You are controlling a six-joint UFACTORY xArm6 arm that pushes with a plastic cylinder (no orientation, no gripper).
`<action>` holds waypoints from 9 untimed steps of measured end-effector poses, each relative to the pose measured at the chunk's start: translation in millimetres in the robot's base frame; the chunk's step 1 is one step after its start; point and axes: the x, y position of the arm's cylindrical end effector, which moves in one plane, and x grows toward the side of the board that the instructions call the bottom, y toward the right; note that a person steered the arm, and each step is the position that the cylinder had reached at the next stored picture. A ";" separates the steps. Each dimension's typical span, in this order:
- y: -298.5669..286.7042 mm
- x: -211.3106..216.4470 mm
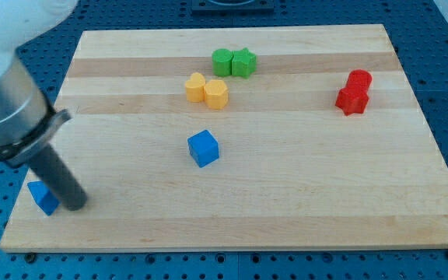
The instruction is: Push the blue cube to the bottom of the red star
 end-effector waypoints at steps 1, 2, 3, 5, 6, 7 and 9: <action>53.6 -33.8; 89.5 -70.6; 141.8 -96.0; 237.2 -101.7; 177.9 -99.5; 139.8 -86.7; 184.6 -67.6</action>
